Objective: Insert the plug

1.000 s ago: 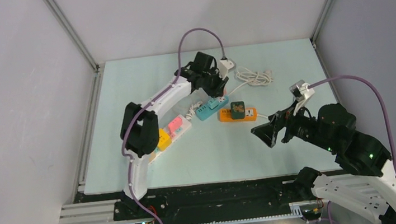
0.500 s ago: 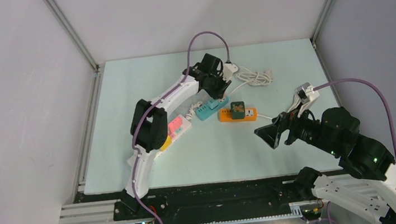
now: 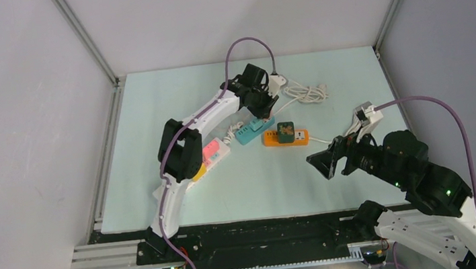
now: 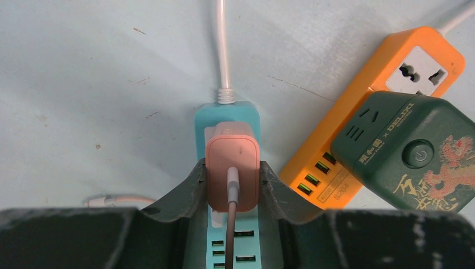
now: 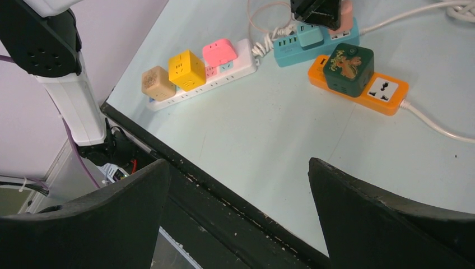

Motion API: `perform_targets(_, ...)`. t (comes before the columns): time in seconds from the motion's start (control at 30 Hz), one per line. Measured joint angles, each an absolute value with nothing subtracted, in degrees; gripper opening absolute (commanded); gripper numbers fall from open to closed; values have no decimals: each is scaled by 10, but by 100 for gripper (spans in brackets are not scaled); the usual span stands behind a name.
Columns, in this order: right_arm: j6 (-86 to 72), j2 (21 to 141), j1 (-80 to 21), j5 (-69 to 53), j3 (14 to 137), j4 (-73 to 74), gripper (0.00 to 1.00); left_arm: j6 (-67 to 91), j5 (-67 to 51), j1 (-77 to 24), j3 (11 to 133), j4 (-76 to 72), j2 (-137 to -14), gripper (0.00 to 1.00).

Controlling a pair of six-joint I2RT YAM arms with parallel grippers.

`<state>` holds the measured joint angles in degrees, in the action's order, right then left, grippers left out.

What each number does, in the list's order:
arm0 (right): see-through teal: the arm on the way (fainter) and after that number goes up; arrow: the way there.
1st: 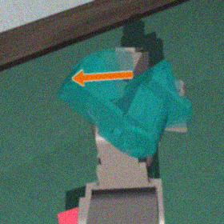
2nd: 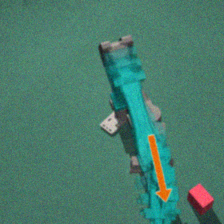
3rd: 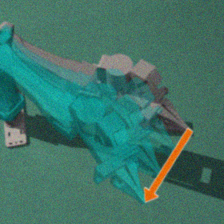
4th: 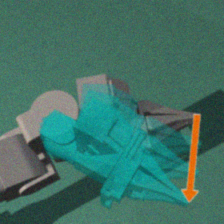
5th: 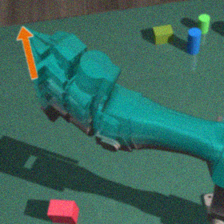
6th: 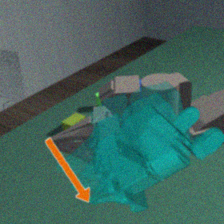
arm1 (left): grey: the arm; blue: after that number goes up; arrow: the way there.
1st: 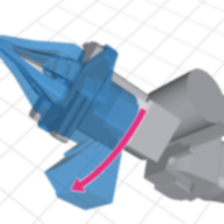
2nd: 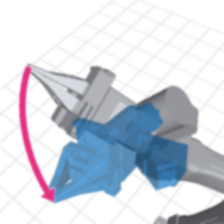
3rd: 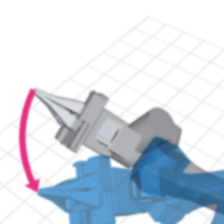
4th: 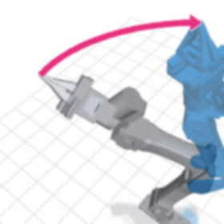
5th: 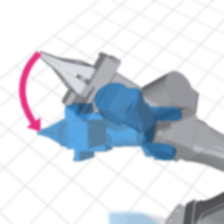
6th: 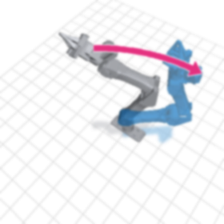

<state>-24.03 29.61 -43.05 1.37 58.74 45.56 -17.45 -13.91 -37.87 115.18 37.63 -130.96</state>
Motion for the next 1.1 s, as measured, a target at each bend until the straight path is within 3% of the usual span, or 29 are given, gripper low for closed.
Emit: perform_targets(1.1, -251, 288, -430, 26, 568, 451, 97, -142, -125, -390, 1145, 390, -1302, 0)
